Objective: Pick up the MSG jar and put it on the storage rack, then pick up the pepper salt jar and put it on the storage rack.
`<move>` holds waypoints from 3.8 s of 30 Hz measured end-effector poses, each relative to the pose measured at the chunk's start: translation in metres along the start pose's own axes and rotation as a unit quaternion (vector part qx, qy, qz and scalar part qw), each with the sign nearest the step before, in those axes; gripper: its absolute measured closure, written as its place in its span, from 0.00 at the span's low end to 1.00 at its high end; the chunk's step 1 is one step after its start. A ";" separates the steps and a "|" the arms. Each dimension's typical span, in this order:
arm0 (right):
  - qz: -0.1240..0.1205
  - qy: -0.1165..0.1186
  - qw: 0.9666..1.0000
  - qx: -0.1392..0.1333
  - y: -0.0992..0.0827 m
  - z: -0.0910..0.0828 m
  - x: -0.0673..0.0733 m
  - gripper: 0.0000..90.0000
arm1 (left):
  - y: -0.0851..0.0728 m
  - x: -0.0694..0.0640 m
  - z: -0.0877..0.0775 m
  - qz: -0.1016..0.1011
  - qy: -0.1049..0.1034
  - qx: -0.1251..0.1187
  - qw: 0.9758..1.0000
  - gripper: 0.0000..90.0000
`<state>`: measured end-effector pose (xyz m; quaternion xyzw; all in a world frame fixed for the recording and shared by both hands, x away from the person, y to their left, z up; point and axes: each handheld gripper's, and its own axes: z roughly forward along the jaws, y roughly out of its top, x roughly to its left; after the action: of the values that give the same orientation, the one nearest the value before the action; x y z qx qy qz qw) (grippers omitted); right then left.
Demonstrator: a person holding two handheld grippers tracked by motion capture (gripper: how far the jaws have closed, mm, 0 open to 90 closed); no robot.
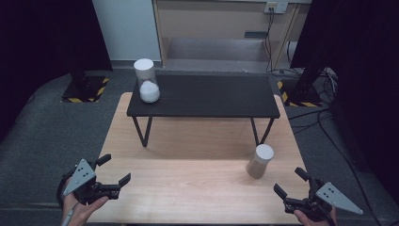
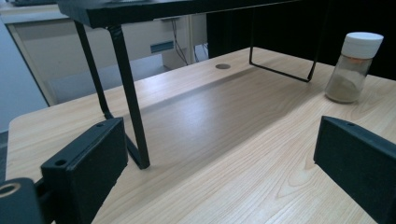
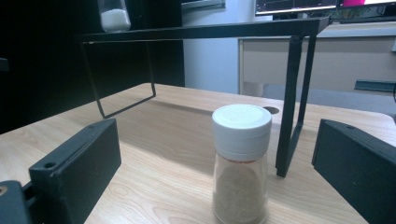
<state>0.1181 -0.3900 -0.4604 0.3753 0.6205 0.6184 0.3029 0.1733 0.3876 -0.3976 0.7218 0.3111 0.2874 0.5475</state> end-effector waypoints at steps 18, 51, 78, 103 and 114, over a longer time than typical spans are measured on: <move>0.010 -0.016 1.000 -0.004 -0.002 -0.002 -0.002 0.01 | -0.002 0.001 0.002 -0.012 -0.015 -0.009 1.000 0.01; -0.018 0.020 0.998 0.061 0.097 -0.034 -0.032 0.02 | -0.003 0.002 0.011 -0.012 -0.029 -0.015 0.999 0.01; -0.042 0.055 0.991 0.114 0.184 -0.013 -0.056 0.04 | -0.009 0.008 0.008 -0.037 -0.019 -0.027 0.999 0.01; -0.051 0.060 0.983 0.164 0.171 0.038 -0.060 0.05 | -0.008 0.008 0.008 -0.032 -0.021 -0.025 0.999 0.01; -0.052 0.068 0.977 0.196 0.158 0.070 -0.058 0.05 | -0.008 0.008 0.007 -0.031 -0.020 -0.026 0.999 0.01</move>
<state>0.2223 -0.4086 -0.3119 0.3516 0.7675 0.4922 0.2126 0.1826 0.3910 -0.4069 0.7029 0.3146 0.2636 0.5809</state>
